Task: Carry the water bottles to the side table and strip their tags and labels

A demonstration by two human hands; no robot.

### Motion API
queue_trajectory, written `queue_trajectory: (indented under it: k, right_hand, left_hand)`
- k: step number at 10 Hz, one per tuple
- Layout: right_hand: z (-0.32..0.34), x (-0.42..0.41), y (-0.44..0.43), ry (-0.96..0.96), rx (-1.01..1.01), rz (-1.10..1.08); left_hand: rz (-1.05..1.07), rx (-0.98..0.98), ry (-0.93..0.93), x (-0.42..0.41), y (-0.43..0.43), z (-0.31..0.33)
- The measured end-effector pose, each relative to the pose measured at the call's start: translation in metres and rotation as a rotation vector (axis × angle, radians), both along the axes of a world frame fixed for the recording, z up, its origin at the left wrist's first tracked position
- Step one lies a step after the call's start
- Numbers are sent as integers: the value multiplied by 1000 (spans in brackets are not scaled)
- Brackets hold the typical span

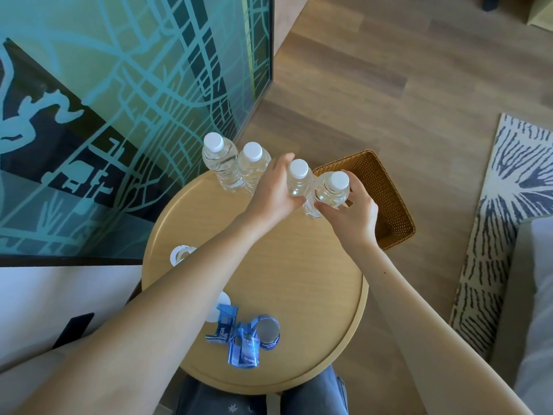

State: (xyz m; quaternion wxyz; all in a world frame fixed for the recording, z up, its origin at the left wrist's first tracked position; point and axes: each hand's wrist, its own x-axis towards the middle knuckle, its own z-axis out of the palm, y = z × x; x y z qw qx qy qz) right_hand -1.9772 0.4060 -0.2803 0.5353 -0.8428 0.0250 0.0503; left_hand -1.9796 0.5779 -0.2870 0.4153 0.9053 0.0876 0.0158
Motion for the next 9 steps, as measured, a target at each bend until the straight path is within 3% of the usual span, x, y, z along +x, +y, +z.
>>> queue_trajectory:
  k: [6, 7, 9]
  right_hand:
    - [4, 1, 8, 28, -62, 24]
    - [7, 2, 7, 25, -132, 60]
    - [37, -3, 0, 12, -63, 18]
  left_hand:
    - [45, 23, -63, -15, 2, 12]
    - [26, 3, -114, -16, 0, 21]
    - [47, 21, -251, -22, 2, 56]
